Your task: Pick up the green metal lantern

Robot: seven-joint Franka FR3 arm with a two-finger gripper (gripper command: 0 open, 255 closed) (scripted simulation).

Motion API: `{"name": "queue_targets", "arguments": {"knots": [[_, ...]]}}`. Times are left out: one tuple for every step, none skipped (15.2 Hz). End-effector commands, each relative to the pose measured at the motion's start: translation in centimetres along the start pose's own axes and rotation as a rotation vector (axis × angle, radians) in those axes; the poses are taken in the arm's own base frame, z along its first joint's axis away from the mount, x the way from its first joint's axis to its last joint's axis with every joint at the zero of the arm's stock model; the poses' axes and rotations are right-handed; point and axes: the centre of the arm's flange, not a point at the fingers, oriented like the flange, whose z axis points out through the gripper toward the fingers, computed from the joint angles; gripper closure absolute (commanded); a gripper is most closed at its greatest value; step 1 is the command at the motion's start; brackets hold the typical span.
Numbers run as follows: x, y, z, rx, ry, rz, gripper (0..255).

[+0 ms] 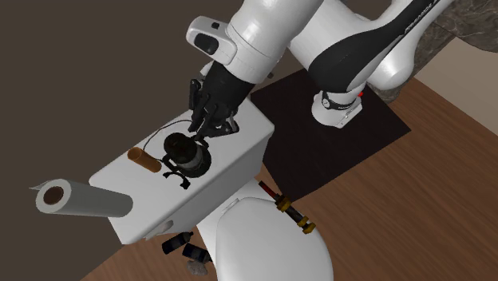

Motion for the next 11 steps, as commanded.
{"name": "queue_targets", "arguments": {"knots": [[0.3,0.0,-0.3,0.001,-0.003,0.000,255],[0.6,0.0,-0.8,0.001,-0.003,0.000,255],[1.0,0.1,-1.2,0.001,-0.003,0.000,255],[1.3,0.1,-1.6,0.001,-0.003,0.000,255],[1.7,0.1,-2.0,0.001,-0.003,0.000,255],[2.0,0.2,-2.4,0.001,-0.003,0.000,255],[2.3,0.2,-2.8,0.001,-0.003,0.000,255],[2.7,0.3,-3.2,0.001,-0.003,0.000,255],[3.0,0.3,-3.6,0.001,-0.003,0.000,255],[3.3,0.3,-4.0,0.001,-0.003,0.000,255],[3.6,0.4,-4.4,0.001,-0.003,0.000,255]]}}
